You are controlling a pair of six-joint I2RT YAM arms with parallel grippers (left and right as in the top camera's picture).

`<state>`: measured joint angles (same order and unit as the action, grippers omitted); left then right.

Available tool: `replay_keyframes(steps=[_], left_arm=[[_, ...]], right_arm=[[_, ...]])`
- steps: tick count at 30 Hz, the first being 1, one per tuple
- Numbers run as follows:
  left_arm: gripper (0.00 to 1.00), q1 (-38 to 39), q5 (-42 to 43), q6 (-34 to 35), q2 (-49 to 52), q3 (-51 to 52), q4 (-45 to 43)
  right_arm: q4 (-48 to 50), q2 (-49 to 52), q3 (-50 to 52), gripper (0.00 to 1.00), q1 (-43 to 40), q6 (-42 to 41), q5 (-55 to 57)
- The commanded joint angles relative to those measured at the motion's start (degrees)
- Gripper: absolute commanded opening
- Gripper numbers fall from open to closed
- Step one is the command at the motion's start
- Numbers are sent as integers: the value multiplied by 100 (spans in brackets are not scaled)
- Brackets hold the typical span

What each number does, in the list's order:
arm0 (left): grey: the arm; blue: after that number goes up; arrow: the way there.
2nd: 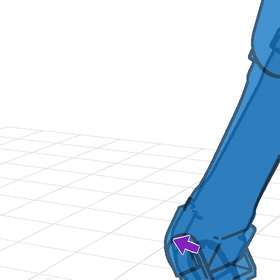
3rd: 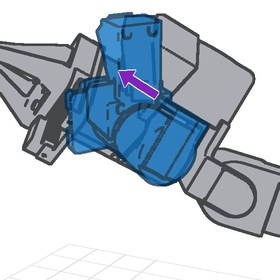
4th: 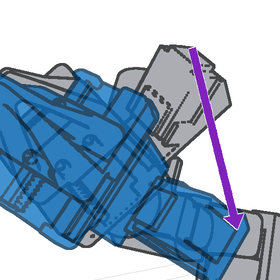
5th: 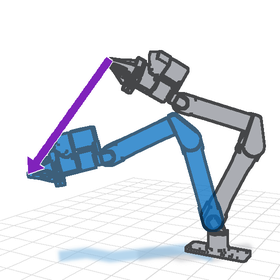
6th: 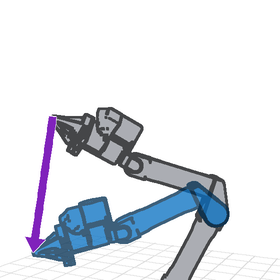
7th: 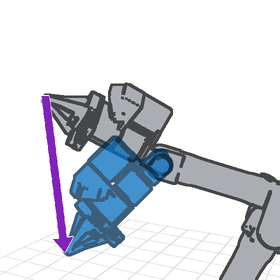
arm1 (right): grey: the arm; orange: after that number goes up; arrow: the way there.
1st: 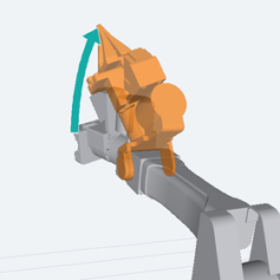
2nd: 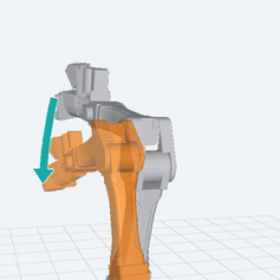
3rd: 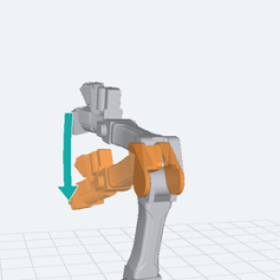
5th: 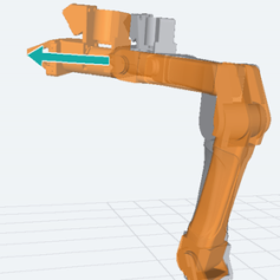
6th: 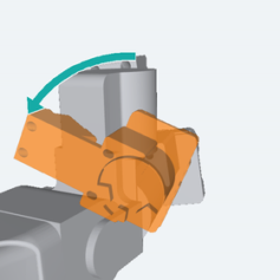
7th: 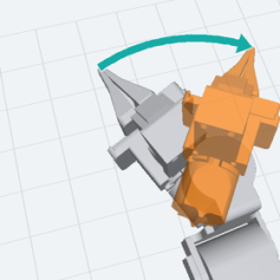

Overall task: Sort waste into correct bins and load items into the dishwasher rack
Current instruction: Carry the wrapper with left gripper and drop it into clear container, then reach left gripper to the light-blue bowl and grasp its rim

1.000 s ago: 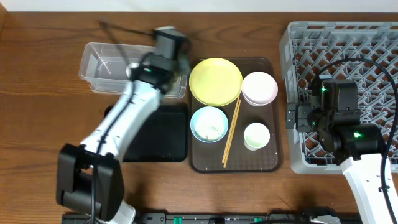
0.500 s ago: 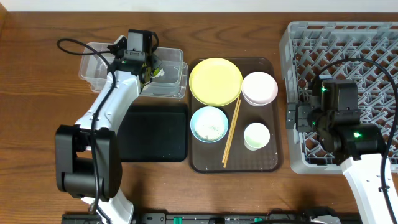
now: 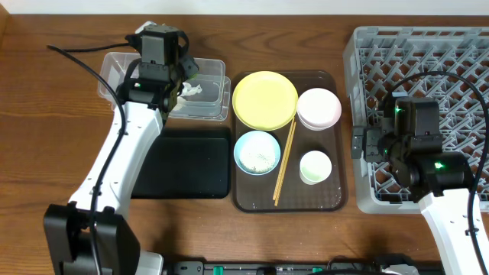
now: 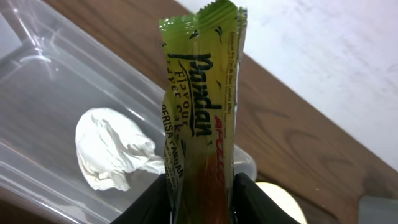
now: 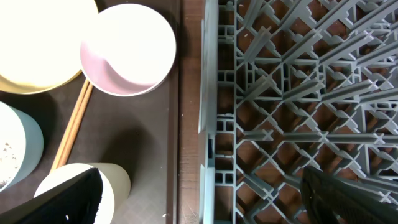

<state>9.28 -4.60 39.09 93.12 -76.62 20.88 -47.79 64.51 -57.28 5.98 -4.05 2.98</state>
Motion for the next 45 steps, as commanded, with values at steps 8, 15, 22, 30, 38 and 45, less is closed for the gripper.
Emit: replay_keyframes(steps=[8, 15, 22, 30, 38, 45], left_arm=[[48, 7, 33, 1335, 1069, -22, 76], [56, 7, 33, 1329, 1014, -22, 28], [57, 94, 463, 748, 529, -22, 33], [57, 1261, 763, -1506, 214, -22, 807], [61, 2719, 761, -1886, 358, -11, 1545], [55, 3390, 704, -1781, 911, -9, 1554]], right_arm=[[-24, -11, -101, 99, 0, -15, -24], [-20, -11, -101, 99, 0, -15, -24], [-22, -11, -101, 99, 0, -15, -24], [-20, -11, -101, 99, 0, -15, -24], [-24, -11, -101, 99, 0, -15, -24], [-26, -11, -101, 99, 0, -15, -24]])
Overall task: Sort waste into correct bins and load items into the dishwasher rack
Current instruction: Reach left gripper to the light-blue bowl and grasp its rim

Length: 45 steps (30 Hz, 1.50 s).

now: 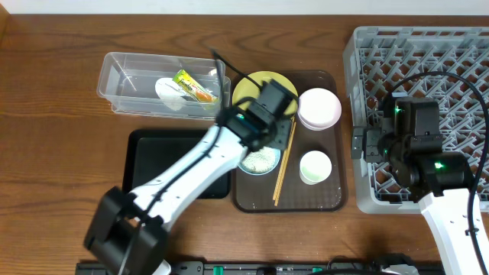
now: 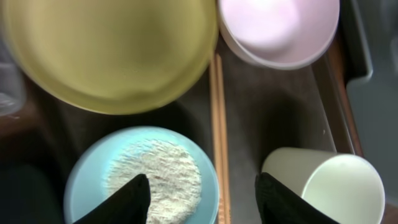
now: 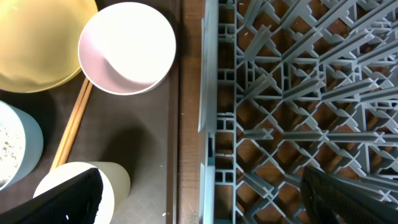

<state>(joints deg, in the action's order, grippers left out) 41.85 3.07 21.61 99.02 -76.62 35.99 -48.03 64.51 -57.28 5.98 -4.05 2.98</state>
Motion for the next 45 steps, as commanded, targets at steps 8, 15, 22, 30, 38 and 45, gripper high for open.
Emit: replay_keyframes(steps=[8, 15, 22, 30, 38, 45], left_arm=[[48, 352, -68, 9, 1082, -9, -9], [32, 352, -48, 11, 1451, -9, -4], [25, 352, -48, 11, 1460, -7, -2], [6, 352, -48, 9, 1375, -13, 203], [6, 317, -50, -61, 247, -13, 562], [6, -269, -46, 197, -723, -11, 1211]], right_arm=[[0, -11, -101, 99, 0, -17, -24], [0, -11, -101, 99, 0, -15, -24], [-2, -11, -101, 99, 0, -15, -24], [-24, -11, -101, 99, 0, -15, -24], [-33, -11, -101, 99, 0, -15, -22], [-31, -11, -101, 99, 0, -15, -22]])
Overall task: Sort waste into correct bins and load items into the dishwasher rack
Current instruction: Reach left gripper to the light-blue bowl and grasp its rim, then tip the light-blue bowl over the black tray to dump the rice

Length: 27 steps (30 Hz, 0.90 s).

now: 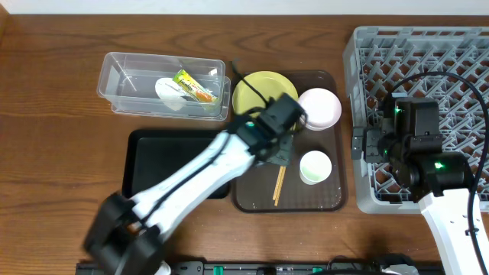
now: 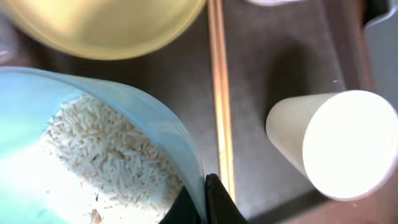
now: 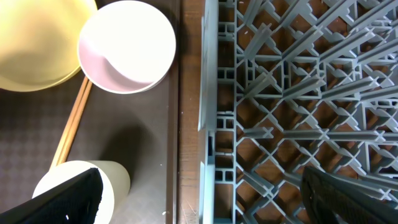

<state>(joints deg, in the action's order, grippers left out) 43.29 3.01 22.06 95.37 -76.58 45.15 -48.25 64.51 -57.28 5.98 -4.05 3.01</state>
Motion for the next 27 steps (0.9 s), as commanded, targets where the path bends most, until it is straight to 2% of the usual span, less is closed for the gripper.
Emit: replay_keyframes(steps=[1, 4, 8, 11, 19, 27], left_arm=[[6, -575, 0, 223, -422, -15, 426], [6, -1193, 577, 146, -483, -15, 708], [6, -2127, 2037, -498, -479, 184, 706], [6, -2855, 3342, -1141, -476, 531, 638], [6, -4513, 5812, -2181, -389, 1816, 166], [6, -5410, 7399, -2529, 107, 2465, -151]], right_arm=[[-7, -11, -101, 99, 0, -15, -24], [-7, -11, -101, 99, 0, -13, -24], [-4, -11, -101, 99, 0, -15, -24], [-7, -11, -101, 99, 0, -15, -24], [-4, -11, -101, 99, 0, -15, -24], [-15, -11, -101, 99, 0, -15, -26]])
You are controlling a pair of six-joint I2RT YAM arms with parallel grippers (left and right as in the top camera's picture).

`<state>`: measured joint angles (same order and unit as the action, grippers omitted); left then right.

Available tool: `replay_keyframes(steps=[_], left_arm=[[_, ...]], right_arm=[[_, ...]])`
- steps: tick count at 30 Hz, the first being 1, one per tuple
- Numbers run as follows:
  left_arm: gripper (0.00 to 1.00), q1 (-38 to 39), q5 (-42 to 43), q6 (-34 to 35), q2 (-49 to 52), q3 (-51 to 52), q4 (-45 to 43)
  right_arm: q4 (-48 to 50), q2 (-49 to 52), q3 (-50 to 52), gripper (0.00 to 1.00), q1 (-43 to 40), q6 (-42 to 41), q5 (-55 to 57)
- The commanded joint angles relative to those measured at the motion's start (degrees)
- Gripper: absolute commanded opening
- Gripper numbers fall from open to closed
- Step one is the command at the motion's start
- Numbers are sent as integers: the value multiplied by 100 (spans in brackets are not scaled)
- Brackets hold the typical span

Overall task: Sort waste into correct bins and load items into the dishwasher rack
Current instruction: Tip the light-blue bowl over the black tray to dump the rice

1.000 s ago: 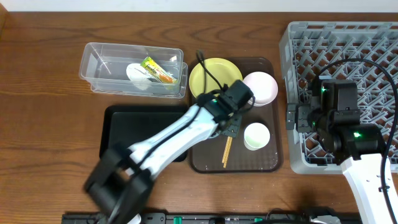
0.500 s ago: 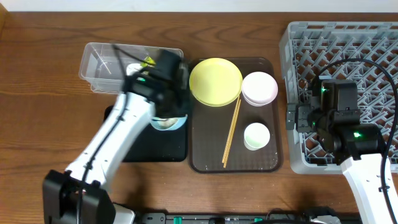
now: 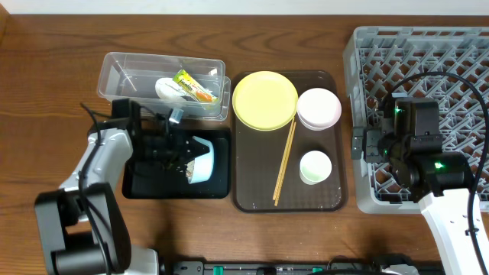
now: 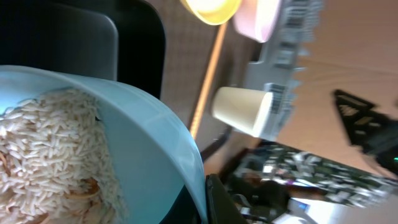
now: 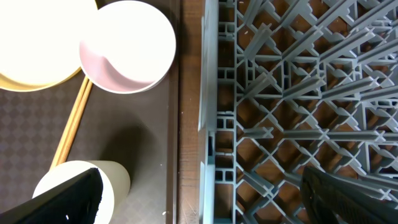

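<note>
My left gripper (image 3: 183,153) is shut on the rim of the light blue bowl (image 3: 201,159), which lies tipped on its side over the black tray (image 3: 145,183). In the left wrist view the bowl (image 4: 143,143) still holds rice, and the fingers (image 4: 214,202) pinch its rim. The clear bin (image 3: 122,80) holds a green wrapper (image 3: 191,85) and a white tissue. My right gripper (image 5: 202,199) hangs open over the left edge of the grey dishwasher rack (image 3: 428,53), holding nothing.
The brown tray (image 3: 252,195) carries a yellow plate (image 3: 265,99), a pink bowl (image 3: 319,107), a pale cup (image 3: 315,166) and chopsticks (image 3: 285,160). The right wrist view shows the pink bowl (image 5: 127,46), the cup (image 5: 115,180) and the rack (image 5: 298,93).
My left gripper has carried the blue bowl from over the brown tray to over the black tray, where it is now tipped on its side. The right arm has not moved.
My left gripper first held the green wrapper above the clear bin. Then the wrapper lay in the bin and the gripper was open over the blue bowl. Then it was shut on the bowl's rim, and now the bowl is tilted over the black tray.
</note>
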<state>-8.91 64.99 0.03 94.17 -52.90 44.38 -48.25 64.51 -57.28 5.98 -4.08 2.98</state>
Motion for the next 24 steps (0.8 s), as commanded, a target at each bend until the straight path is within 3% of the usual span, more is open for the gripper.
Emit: replay_keyframes(steps=[1, 6, 11, 24], left_arm=[[6, -238, 1375, -323, 321, 109, -79], [6, -378, 2509, -52, 774, 109, -81], [6, -479, 2514, 680, 896, 109, -103], [6, -1051, 2511, 3930, 896, 103, -107]], right_arm=[[-22, -11, -101, 99, 0, -13, -22], [-85, -11, -101, 99, 0, -13, -24], [-85, -11, -101, 99, 0, -13, -22], [-87, -11, -101, 99, 0, -13, -22]])
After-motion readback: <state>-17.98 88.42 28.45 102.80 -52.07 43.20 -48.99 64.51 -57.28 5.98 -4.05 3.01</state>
